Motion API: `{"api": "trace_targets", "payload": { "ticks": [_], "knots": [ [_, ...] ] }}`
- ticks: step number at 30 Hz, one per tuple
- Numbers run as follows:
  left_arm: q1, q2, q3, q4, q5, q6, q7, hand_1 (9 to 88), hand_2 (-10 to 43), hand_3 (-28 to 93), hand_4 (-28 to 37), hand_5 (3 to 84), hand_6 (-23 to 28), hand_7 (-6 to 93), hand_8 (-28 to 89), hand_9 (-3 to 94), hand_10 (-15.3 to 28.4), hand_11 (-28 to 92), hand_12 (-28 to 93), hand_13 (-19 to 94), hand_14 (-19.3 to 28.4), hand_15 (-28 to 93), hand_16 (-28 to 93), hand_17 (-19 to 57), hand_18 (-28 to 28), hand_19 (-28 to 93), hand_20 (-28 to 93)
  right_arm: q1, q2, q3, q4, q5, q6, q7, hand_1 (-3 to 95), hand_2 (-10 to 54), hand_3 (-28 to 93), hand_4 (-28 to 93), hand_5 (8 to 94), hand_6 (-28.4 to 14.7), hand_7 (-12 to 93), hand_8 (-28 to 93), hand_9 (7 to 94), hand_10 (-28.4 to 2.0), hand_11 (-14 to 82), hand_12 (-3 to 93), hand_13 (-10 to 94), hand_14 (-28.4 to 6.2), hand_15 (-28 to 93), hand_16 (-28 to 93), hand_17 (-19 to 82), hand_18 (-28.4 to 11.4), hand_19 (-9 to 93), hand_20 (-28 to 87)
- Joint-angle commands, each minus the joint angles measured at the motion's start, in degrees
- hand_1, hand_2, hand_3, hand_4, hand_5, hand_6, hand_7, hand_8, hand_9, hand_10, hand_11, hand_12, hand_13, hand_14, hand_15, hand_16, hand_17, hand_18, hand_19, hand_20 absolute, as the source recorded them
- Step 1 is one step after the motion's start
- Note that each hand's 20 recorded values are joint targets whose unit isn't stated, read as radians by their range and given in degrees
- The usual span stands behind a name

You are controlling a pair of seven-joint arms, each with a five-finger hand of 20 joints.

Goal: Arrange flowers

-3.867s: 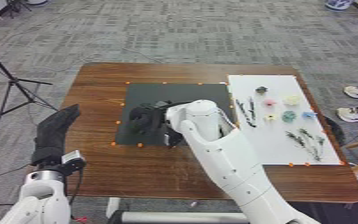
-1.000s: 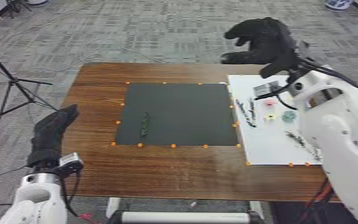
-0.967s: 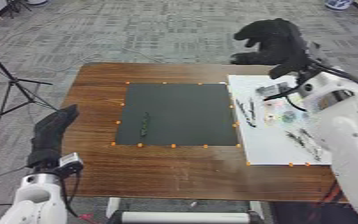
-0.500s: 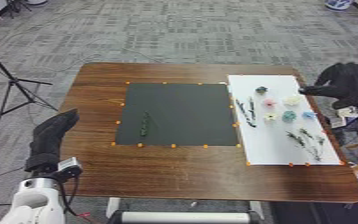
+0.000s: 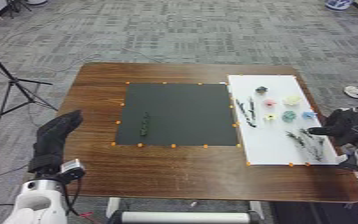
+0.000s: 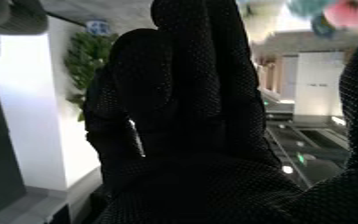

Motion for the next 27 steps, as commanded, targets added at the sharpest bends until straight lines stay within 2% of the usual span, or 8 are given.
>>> {"api": "trace_targets", "payload": {
  "ticks": [1, 10, 13, 16, 17, 19, 23, 27],
  "knots": [
    [1.1, -0.87, 0.21, -0.96, 0.23, -0.96, -0.16, 24.0, -0.7, 72, -20.8, 48.9, 2.3, 18.3, -8, 47.8, 12.4, 21, 14, 36, 15.1, 14, 2, 5.2, 8.6, 3, 15, -1.6, -0.8, -1.6, 1.9, -1.7, 1.9, 0.0, 19.9, -9.5, 65, -18, 71.6, -1.8, 27, -8, 83.4, -13.5, 28.0, 22.8, 69, -14.6, 64, 33, 30, -26.9, 77, 57],
    [0.9, -0.89, 0.43, -1.14, -0.01, -1.32, 0.06, 23.9, -0.7, 72, -20.6, 48.9, 2.3, 18.2, -8, 47.9, 12.5, 21, 14, 36, 15.1, 14, 2, 5.2, 8.6, 3, 15, -0.3, 1.2, -6.8, 3.1, -6.4, 3.9, -0.1, 21.7, -9.5, 65, -20, 73.4, -0.9, 28, -8, 85.4, -12.3, 29.7, 23.2, 71, -13.4, 66, 34, 32, -26.9, 79, 57],
    [0.7, -0.95, 0.55, -1.19, 0.07, -1.54, -0.06, 23.9, -0.6, 72, -20.6, 49.0, 2.3, 18.1, -8, 47.9, 12.5, 21, 14, 36, 15.2, 14, 2, 5.2, 8.6, 3, 15, 0.9, 2.0, -9.3, 4.1, -7.5, 5.9, 1.6, 25.3, -9.5, 66, -20, 74.6, -0.2, 30, -8, 86.6, -11.2, 31.3, 23.8, 73, -12.4, 66, 34, 34, -26.7, 81, 57],
    [0.8, -0.97, 0.47, -1.24, -0.07, -1.77, -0.21, 23.9, -0.6, 72, -20.7, 49.0, 2.3, 18.1, -8, 47.9, 12.5, 21, 14, 36, 15.2, 14, 2, 5.2, 8.6, 3, 15, 1.4, 2.9, -11.8, 5.2, -8.1, 10.3, 4.7, 30.5, -9.5, 68, -21, 77.1, 1.1, 34, -8, 89.6, -10.2, 35.1, 24.6, 76, -11.1, 69, 35, 36, -26.4, 84, 57],
    [0.9, -0.92, 0.42, -1.28, -0.07, -1.73, -0.18, 23.9, -0.7, 72, -20.7, 48.9, 2.4, 18.0, -8, 47.9, 12.5, 21, 14, 36, 15.2, 14, 2, 5.3, 8.6, 3, 15, 1.5, 2.9, -11.7, 5.2, -8.7, 9.6, 4.1, 34.4, -9.5, 68, -22, 78.4, 1.9, 35, 4, 90.9, -9.9, 36.9, 25.1, 77, -10.8, 70, 36, 37, -26.8, 85, 57],
    [1.0, -0.87, 0.26, -1.33, -0.16, -1.79, -0.25, 23.9, -0.6, 72, -20.7, 48.9, 2.4, 18.0, -8, 47.9, 12.5, 21, 14, 36, 15.3, 14, 2, 5.2, 8.7, 3, 15, 1.3, 3.3, -11.8, 5.0, -8.0, 9.4, 4.1, 40.0, -9.4, 68, -23, 80.8, 2.8, 37, 14, 92.8, -9.2, 40.4, 25.6, 78, -10.8, 73, 37, 39, -26.6, 88, 56],
    [1.0, -0.78, 0.15, -1.42, -0.34, -1.88, -0.31, 23.9, -0.6, 72, -20.7, 48.8, 2.3, 18.0, -8, 47.9, 12.4, 21, 14, 36, 15.3, 14, 2, 5.2, 8.7, 3, 15, 0.9, 3.8, -11.4, 3.9, -7.1, 8.5, 3.0, 42.8, -6.9, 70, -21, 82.4, 3.8, 40, 19, 93.5, -8.6, 46.3, 27.2, 79, -11.1, 77, 40, 40, -26.7, 90, 57],
    [1.0, -0.62, 0.25, -1.43, -0.54, -2.01, -0.22, 24.0, -0.4, 72, -20.6, 48.8, 2.3, 17.9, -8, 47.9, 12.5, 21, 14, 36, 15.3, 14, 2, 5.2, 8.7, 3, 15, 0.7, 4.1, -10.7, 1.8, -1.8, 9.4, 3.5, 43.0, -7.6, 72, -18, 82.5, 3.4, 42, 20, 93.3, -8.8, 49.3, 28.1, 79, -11.6, 79, 41, 40, -26.6, 90, 57]
  ]
}}
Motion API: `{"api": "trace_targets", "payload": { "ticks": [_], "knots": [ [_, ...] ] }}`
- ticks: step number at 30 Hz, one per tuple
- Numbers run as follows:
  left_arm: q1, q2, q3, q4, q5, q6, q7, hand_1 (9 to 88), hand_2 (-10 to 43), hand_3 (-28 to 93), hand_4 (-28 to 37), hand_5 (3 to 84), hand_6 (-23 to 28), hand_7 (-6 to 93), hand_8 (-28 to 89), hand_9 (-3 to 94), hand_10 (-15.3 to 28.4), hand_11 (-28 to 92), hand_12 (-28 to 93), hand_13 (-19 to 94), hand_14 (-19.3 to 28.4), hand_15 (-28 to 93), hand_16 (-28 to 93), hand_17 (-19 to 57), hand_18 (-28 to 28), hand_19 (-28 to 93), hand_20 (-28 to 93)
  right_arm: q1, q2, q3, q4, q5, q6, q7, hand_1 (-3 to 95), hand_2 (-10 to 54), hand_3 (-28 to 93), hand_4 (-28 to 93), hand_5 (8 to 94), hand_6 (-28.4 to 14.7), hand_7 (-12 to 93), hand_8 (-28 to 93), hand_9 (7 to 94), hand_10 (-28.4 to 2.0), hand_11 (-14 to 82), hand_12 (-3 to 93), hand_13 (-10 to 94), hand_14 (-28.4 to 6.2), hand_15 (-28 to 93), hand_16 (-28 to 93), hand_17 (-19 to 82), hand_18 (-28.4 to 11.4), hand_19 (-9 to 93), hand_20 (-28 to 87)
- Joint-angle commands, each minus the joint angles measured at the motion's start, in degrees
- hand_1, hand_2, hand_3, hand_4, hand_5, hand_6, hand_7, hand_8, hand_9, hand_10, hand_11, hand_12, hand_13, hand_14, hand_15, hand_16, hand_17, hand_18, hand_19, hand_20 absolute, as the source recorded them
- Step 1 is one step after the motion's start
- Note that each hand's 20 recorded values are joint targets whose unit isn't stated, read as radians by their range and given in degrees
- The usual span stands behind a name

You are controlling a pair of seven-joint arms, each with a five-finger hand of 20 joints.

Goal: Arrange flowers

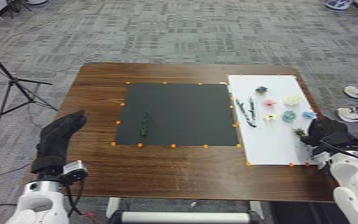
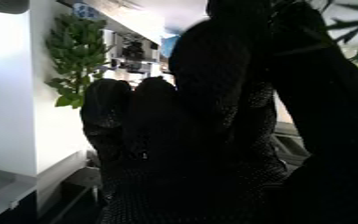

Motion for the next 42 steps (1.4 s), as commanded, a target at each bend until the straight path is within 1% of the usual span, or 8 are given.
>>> {"api": "trace_targets", "payload": {
  "ticks": [1, 7, 12, 18, 23, 27, 32, 42],
  "knots": [
    [0.5, -0.22, -0.03, -0.55, -0.43, -0.83, -0.17, 24.0, -0.4, 72, -20.6, 48.7, 2.3, 18.0, -8, 47.9, 12.5, 21, 14, 36, 15.3, 14, 2, 5.2, 8.7, 3, 15, -1.0, 1.3, 1.8, -3.5, 6.5, 0.3, 0.0, 43.1, -7.8, 72, -17, 82.9, 3.1, 42, 20, 93.3, -8.9, 49.6, 28.2, 79, -11.5, 79, 41, 40, -26.6, 90, 57],
    [0.6, 0.12, -0.1, -0.68, -0.88, -0.97, -0.12, 23.9, -0.5, 72, -20.5, 48.9, 2.4, 17.9, -8, 47.8, 12.5, 21, 14, 36, 15.3, 14, 2, 5.2, 8.7, 3, 15, -1.7, 2.1, 4.2, -7.7, 9.2, 3.4, 0.8, 44.1, -8.3, 72, -17, 83.8, 2.4, 41, 20, 93.5, -9.2, 50.1, 28.2, 79, -11.7, 80, 41, 40, -26.6, 91, 58],
    [1.6, 0.43, -1.15, -1.18, -0.97, -0.86, -0.16, 24.0, -0.5, 72, -20.6, 48.7, 2.3, 17.9, -8, 47.9, 12.5, 21, 14, 36, 15.3, 14, 2, 5.2, 8.7, 3, 15, 1.1, 2.6, 3.5, -11.8, 9.3, 4.1, 2.3, 44.1, -8.8, 72, -16, 84.7, 2.3, 40, 20, 93.7, -9.3, 50.5, 27.9, 80, -11.6, 80, 41, 41, -26.7, 91, 58],
    [1.5, 1.2, -2.43, -1.37, -1.09, -0.71, -0.44, 23.8, -0.5, 72, -20.5, 48.8, 2.4, 17.9, -8, 47.9, 12.5, 21, 14, 36, 15.3, 14, 2, 5.2, 8.8, 3, 15, 5.8, 4.1, -2.1, -16.7, 10.0, 5.4, 2.0, 44.4, -9.3, 72, -15, 85.6, 2.0, 39, 20, 93.7, -9.4, 50.9, 27.3, 80, -11.5, 80, 41, 41, -26.6, 91, 58],
    [1.5, 1.54, -3.2, -1.55, -1.03, -0.75, -0.75, 23.9, -0.4, 72, -20.5, 48.7, 2.4, 17.9, -7, 47.8, 12.5, 21, 14, 36, 15.3, 14, 2, 5.2, 8.8, 3, 15, 12.9, 3.7, -10.3, -19.0, 10.7, 2.7, 0.4, 44.3, -9.5, 73, -15, 86.9, 1.8, 37, 21, 93.7, -9.6, 51.5, 26.1, 81, -11.2, 80, 41, 42, -26.8, 92, 57],
    [1.4, 1.59, -3.23, -1.61, -1.01, -0.63, -0.98, 23.8, -0.5, 72, -20.5, 48.8, 2.4, 17.8, -7, 47.8, 12.5, 21, 14, 36, 15.3, 14, 2, 5.2, 8.8, 3, 15, 22.2, 1.8, -20.5, -17.7, 12.1, 0.7, 1.0, 44.4, -9.5, 73, -15, 87.5, 1.7, 37, 21, 93.7, -9.6, 51.7, 25.3, 81, -11.1, 79, 41, 42, -26.9, 92, 57],
    [0.8, 1.61, -2.76, -1.51, -0.72, -1.31, -1.43, 23.8, -0.5, 72, -20.4, 48.7, 2.4, 17.9, -7, 47.8, 12.5, 21, 14, 36, 15.3, 14, 2, 5.2, 8.8, 3, 15, 31.1, -3.6, -31.0, -14.7, 12.8, 0.0, 4.6, 44.7, -9.5, 72, -14, 88.4, 1.5, 35, 21, 93.7, -9.5, 52.1, 24.3, 82, -11.0, 79, 41, 43, -27.1, 93, 56],
    [1.0, 1.51, -2.82, -1.59, -0.84, -1.62, -1.63, 23.8, -0.6, 72, -20.4, 49.0, 2.6, 17.6, -7, 47.8, 12.5, 21, 14, 36, 15.4, 14, 2, 5.2, 8.8, 3, 15, 38.0, -14.2, -41.3, -6.8, 11.9, -4.1, 5.2, 44.7, -9.5, 72, -13, 89.5, 1.2, 33, 22, 93.7, -9.4, 52.9, 22.5, 83, -10.7, 79, 40, 45, -27.3, 93, 56]
  ]
}}
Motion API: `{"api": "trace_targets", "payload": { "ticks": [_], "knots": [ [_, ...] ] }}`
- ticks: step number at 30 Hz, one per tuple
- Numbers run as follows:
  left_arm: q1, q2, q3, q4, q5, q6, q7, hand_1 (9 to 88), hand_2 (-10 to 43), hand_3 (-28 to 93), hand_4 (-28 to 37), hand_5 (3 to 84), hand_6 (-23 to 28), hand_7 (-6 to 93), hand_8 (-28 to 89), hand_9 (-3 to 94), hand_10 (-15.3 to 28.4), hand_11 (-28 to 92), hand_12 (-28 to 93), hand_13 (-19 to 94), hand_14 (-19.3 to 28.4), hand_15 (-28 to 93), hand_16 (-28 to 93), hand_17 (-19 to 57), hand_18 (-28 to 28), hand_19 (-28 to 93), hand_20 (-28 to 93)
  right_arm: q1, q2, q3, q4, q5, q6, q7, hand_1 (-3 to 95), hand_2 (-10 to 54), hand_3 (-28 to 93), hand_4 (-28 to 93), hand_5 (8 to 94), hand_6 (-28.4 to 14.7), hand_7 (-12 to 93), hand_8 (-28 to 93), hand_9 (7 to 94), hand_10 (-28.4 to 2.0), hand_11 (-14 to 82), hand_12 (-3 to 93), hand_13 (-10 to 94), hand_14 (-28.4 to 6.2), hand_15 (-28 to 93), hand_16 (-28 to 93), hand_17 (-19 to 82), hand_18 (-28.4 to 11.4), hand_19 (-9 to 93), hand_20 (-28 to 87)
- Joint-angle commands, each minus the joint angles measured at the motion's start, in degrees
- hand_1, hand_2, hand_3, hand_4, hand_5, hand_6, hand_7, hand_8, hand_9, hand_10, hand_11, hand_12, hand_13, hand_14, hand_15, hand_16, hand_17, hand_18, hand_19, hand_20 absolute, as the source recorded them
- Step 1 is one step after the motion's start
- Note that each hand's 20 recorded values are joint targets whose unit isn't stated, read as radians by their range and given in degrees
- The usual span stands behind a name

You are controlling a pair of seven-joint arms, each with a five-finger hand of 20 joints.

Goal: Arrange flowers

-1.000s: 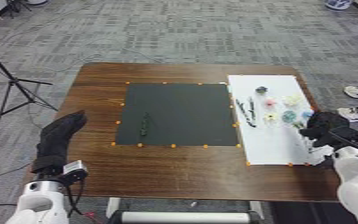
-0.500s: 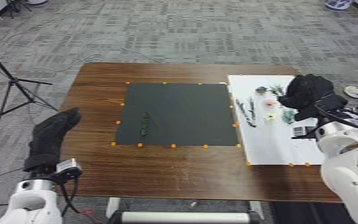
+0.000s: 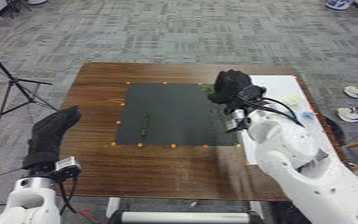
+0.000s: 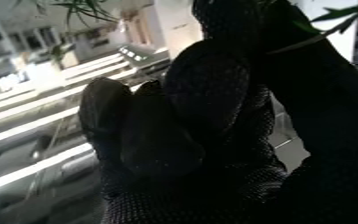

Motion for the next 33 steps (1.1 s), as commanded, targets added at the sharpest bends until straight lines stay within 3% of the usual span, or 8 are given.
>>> {"api": "trace_targets", "payload": {
  "ticks": [1, 6, 12, 18, 33],
  "knots": [
    [0.4, -0.17, 0.1, -0.58, -0.02, -0.92, -0.44, 23.8, -0.6, 72, -20.4, 49.1, 2.6, 17.6, -7, 47.8, 12.5, 21, 14, 36, 15.4, 14, 2, 5.2, 8.8, 3, 15, 4.6, -8.6, -5.9, 4.5, -1.5, -2.9, 0.7, 44.7, -9.5, 72, -13, 89.6, 1.2, 33, 22, 93.7, -9.3, 52.9, 22.4, 83, -10.6, 79, 40, 45, -27.3, 93, 56],
    [-0.2, -0.16, 0.63, -0.19, -0.04, -1.32, -0.64, 23.8, -0.6, 72, -20.5, 49.1, 2.8, 17.6, -7, 47.9, 12.4, 21, 14, 36, 15.4, 14, 2, 5.2, 8.8, 3, 15, 6.4, -12.0, -9.2, 10.0, -4.3, -6.7, -0.8, 44.9, -9.5, 72, -13, 89.7, 1.3, 33, 21, 93.7, -9.3, 53.1, 21.8, 84, -10.4, 78, 41, 45, -27.3, 93, 57],
    [-1.2, -0.17, 1.35, 0.09, 0.08, -2.24, -0.65, 23.8, -0.6, 72, -20.4, 49.1, 2.7, 17.6, -7, 47.8, 12.5, 21, 14, 36, 15.4, 14, 2, 5.3, 8.7, 3, 15, 7.0, -15.3, -11.6, 15.7, -5.9, -8.4, -0.6, 45.0, -9.5, 72, -13, 89.4, 1.3, 33, 21, 93.7, -9.4, 52.5, 21.7, 84, -10.3, 78, 41, 45, -27.1, 93, 57],
    [-1.5, -0.35, 1.62, 0.27, 0.17, -2.31, -0.8, 23.8, -0.6, 72, -20.2, 49.2, 2.8, 17.4, -7, 47.9, 12.6, 21, 14, 36, 15.4, 14, 2, 5.3, 8.7, 3, 15, 7.1, -18.6, -11.6, 19.4, -6.9, -9.1, 0.0, 44.8, -8.7, 72, -14, 89.5, 1.2, 32, 20, 93.7, -9.5, 52.2, 21.7, 84, -10.3, 78, 41, 45, -27.1, 93, 56],
    [-2.5, -0.21, 2.79, 0.84, 0.22, -3.36, -1.49, 23.9, -0.7, 72, -20.1, 49.5, 2.8, 17.3, -7, 47.9, 12.6, 21, 14, 36, 15.3, 14, 2, 5.2, 8.7, 3, 15, 7.8, -23.7, -10.9, 24.0, -9.4, -8.4, 2.4, 44.0, -5.8, 72, -15, 90.5, 0.9, 31, 16, 93.7, -9.7, 52.3, 20.9, 84, -10.5, 78, 40, 45, -27.4, 93, 57]
  ]
}}
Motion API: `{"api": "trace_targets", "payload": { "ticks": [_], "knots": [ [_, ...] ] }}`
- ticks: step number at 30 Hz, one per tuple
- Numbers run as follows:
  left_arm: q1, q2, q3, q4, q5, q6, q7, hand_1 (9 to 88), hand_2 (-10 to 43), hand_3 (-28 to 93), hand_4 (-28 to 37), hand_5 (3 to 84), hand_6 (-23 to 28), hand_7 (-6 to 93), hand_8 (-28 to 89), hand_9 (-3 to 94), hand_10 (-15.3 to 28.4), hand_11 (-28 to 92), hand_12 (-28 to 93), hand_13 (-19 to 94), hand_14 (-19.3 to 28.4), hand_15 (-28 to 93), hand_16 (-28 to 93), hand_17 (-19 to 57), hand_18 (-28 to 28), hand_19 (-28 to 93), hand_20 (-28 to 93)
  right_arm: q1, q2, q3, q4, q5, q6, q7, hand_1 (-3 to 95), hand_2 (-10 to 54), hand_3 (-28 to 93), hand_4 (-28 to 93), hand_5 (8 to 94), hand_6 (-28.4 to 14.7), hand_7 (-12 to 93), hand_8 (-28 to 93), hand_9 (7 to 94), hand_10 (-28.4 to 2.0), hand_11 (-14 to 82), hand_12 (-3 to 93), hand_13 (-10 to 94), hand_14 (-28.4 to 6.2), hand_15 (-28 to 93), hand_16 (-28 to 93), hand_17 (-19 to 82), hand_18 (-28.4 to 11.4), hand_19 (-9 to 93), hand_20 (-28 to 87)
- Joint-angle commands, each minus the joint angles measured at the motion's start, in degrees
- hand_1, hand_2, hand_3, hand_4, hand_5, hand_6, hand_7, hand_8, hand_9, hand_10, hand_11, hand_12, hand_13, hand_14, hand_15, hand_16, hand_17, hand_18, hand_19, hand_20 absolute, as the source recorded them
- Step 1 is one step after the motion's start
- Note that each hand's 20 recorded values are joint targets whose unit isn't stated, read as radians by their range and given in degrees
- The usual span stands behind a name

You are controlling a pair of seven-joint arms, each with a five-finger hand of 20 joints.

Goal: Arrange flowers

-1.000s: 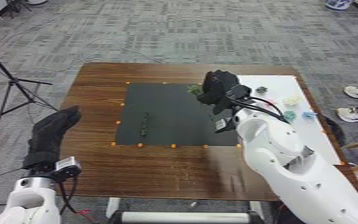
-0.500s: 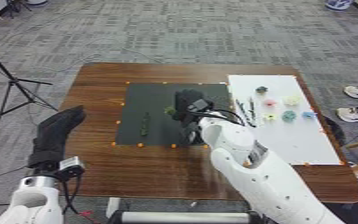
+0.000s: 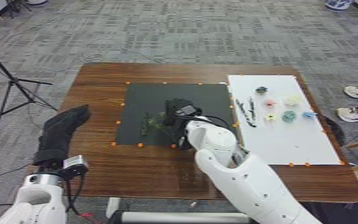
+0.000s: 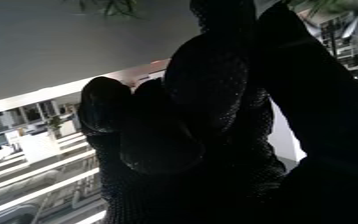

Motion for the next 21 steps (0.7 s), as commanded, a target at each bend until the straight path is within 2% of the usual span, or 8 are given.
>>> {"api": "trace_targets", "payload": {
  "ticks": [1, 8, 12, 16, 17, 19, 21],
  "knots": [
    [-0.1, -0.21, 0.36, 0.15, 0.16, -1.04, -0.7, 23.8, -0.7, 72, -20.1, 49.5, 2.9, 17.3, -7, 47.9, 12.7, 20, 14, 36, 15.4, 14, 2, 5.2, 8.8, 3, 15, 0.6, -2.0, 0.5, 1.4, -1.5, 1.0, 2.5, 44.0, -5.8, 72, -15, 90.5, 1.0, 31, 16, 93.7, -9.7, 52.3, 20.9, 84, -10.5, 78, 40, 45, -27.4, 93, 57],
    [-0.4, -0.17, 0.62, 0.27, 0.16, -1.38, -0.73, 23.9, -0.7, 72, -20.0, 49.6, 3.0, 17.2, -7, 47.9, 12.6, 20, 14, 36, 15.4, 14, 2, 5.2, 8.8, 3, 15, 0.1, -3.1, 1.5, 2.8, -2.7, 0.3, 3.1, 43.6, -5.6, 71, -14, 90.1, 1.0, 31, 16, 93.7, -9.5, 51.9, 20.5, 84, -10.2, 77, 40, 46, -27.3, 93, 57],
    [-0.9, -0.05, 0.85, 0.4, 0.65, -1.98, -1.28, 23.9, -0.6, 72, -20.0, 49.6, 2.8, 17.4, -7, 47.9, 12.7, 20, 14, 36, 15.4, 14, 2, 5.2, 8.8, 3, 15, 0.3, -3.0, 2.0, 3.4, -2.6, 0.5, 3.9, 43.3, -5.5, 71, -14, 89.9, 1.2, 31, 15, 93.7, -9.3, 51.2, 20.4, 85, -9.8, 77, 40, 46, -27.3, 93, 57],
    [-0.8, 0.03, 0.69, 0.36, 0.47, -1.81, -1.17, 23.9, -0.7, 72, -19.8, 49.6, 2.9, 17.4, -7, 47.9, 12.7, 20, 14, 36, 15.4, 14, 2, 5.2, 8.8, 3, 15, 0.3, -2.7, 2.3, 3.3, -1.8, 0.1, 4.0, 41.0, -6.1, 72, -13, 90.0, 1.3, 31, 13, 93.7, -9.3, 50.6, 20.6, 85, -9.5, 76, 40, 46, -27.3, 93, 57],
    [-0.8, 0.0, 0.66, 0.34, 0.46, -1.77, -1.09, 23.9, -0.7, 72, -19.8, 49.5, 2.9, 17.4, -7, 47.9, 12.6, 20, 14, 36, 15.4, 14, 2, 5.2, 8.8, 3, 15, 0.2, -2.8, 2.6, 3.2, -1.8, -0.5, 3.8, 39.9, -5.9, 72, -12, 90.1, 1.3, 31, 12, 93.7, -9.3, 50.5, 20.5, 85, -9.5, 76, 40, 46, -27.3, 93, 57],
    [-0.7, 0.0, 0.67, 0.32, 0.45, -1.78, -0.87, 23.8, -0.7, 72, -19.8, 49.5, 3.0, 17.2, -7, 47.8, 12.6, 20, 14, 36, 15.4, 14, 2, 5.2, 8.8, 3, 15, 0.5, -2.7, 2.6, 3.3, -1.4, -0.6, 3.6, 37.1, -5.0, 72, -11, 90.2, 1.5, 33, -1, 93.7, -9.3, 50.4, 20.3, 85, -9.5, 76, 40, 46, -27.4, 93, 57],
    [-0.7, 0.01, 0.68, 0.29, 0.48, -1.87, -0.81, 23.9, -0.8, 72, -19.9, 49.5, 3.0, 17.1, -7, 47.8, 12.6, 20, 14, 36, 15.3, 14, 2, 5.2, 8.8, 3, 15, 0.6, -2.7, 2.6, 3.3, -1.4, -0.7, 3.5, 34.9, -4.7, 72, -11, 90.1, 1.5, 34, -6, 93.7, -9.4, 50.4, 20.3, 85, -9.6, 76, 40, 46, -27.5, 93, 57]
  ]
}}
